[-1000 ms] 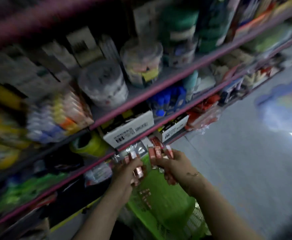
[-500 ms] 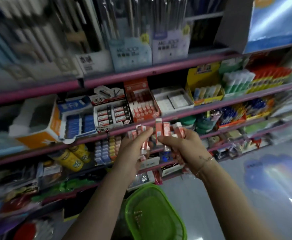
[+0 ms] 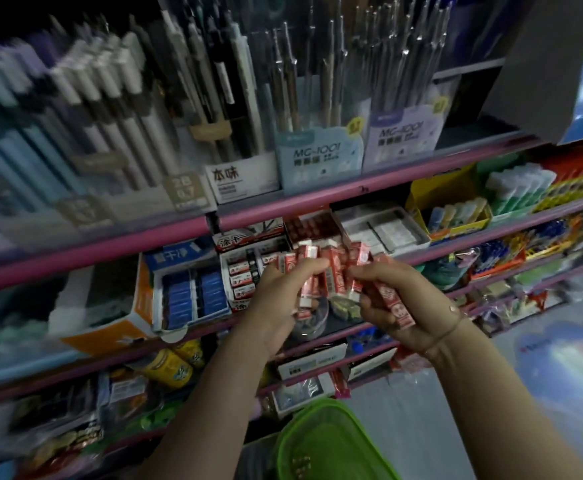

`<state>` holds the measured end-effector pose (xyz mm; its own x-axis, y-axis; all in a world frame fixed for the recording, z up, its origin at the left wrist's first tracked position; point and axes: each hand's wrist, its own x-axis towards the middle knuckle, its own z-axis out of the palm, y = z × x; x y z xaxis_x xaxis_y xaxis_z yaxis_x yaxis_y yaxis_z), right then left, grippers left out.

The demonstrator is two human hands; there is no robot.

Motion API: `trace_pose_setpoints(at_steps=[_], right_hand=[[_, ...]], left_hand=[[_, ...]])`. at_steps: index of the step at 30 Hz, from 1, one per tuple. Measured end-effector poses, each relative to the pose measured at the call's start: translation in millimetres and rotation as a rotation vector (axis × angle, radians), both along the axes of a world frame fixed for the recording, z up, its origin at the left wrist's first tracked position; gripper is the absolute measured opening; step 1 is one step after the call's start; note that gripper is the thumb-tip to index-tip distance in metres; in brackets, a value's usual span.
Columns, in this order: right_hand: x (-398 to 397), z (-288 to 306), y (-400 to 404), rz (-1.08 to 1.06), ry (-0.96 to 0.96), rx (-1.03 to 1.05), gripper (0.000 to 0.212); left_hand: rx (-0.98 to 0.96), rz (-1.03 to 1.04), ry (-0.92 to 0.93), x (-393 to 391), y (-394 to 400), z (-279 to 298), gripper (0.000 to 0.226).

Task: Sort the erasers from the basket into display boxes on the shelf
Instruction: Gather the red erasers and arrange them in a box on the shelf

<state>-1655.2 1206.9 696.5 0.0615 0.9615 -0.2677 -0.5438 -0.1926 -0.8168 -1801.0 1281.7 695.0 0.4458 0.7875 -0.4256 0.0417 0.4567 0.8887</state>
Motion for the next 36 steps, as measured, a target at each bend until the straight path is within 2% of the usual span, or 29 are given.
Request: trace_pose_setpoints(at_steps=[2, 4, 6, 8, 11, 14, 16, 19, 21, 23, 26, 30, 34, 36], right_hand=[[1.7, -2.5, 3.5, 0.007, 0.043, -0.017, 0.008], [3.1, -1.5, 5.8, 0.027, 0.016, -0.021, 0.017], [3.4, 0.7, 7.3, 0.027, -0.110, -0.035, 0.028], [1.2, 2.9, 8.4, -0.008, -0.242, -0.058, 0.036], [-2.1, 3.5, 10.6, -0.030, -0.314, -0.073, 0.033], [0.8, 3.9, 18.8, -0.009, -0.397, -0.102, 0.029], [7.9, 1.8, 34.8, -0.074, -0.450, -0.133, 0.026], [15.2, -7.9, 71.7, -0.177, -0.750, -0.191, 0.022], [13.9, -18.3, 95.4, -0.153, -0.963, -0.211, 0.023], [10.5, -30.8, 113.1, -0.092, -1.091, -0.205, 0.035], [8.3, -47.3, 126.6, 0.006, -1.265, -0.255, 0.035], [13.3, -56.4, 135.3, 0.108, -1.276, -0.327, 0.040], [15.8, -56.7, 142.7, 0.159, -1.241, -0.368, 0.028], [16.6, -56.7, 145.5, 0.162, -1.265, -0.382, 0.026]], left_hand=[[-0.042, 0.014, -0.005, 0.0, 1.8, -1.2, 0.089], [-0.044, 0.032, -0.005, 1.8, -0.4, -1.0, 0.092], [-0.032, 0.060, 0.015, 7.2, -5.2, -5.2, 0.100], [-0.052, 0.111, 0.040, 10.7, -10.2, -10.5, 0.093], [-0.110, 0.165, 0.065, 14.0, -13.9, -16.1, 0.063], [-0.158, 0.250, 0.080, 10.1, -11.1, -19.4, 0.055], [-0.170, 0.347, 0.065, 3.5, -7.6, -21.0, 0.061], [-0.163, 0.426, 0.144, -6.6, -2.3, -27.6, 0.090], [-0.123, 0.449, 0.185, -13.4, 1.7, -33.3, 0.087], [-0.104, 0.466, 0.194, -19.1, 5.2, -37.8, 0.084], [-0.108, 0.443, 0.214, -25.8, 10.2, -41.6, 0.089], [-0.107, 0.458, 0.249, -33.1, 17.6, -53.4, 0.070], [-0.095, 0.447, 0.248, -34.2, 20.7, -62.5, 0.050], [-0.108, 0.440, 0.230, -30.7, 19.1, -58.1, 0.069]])
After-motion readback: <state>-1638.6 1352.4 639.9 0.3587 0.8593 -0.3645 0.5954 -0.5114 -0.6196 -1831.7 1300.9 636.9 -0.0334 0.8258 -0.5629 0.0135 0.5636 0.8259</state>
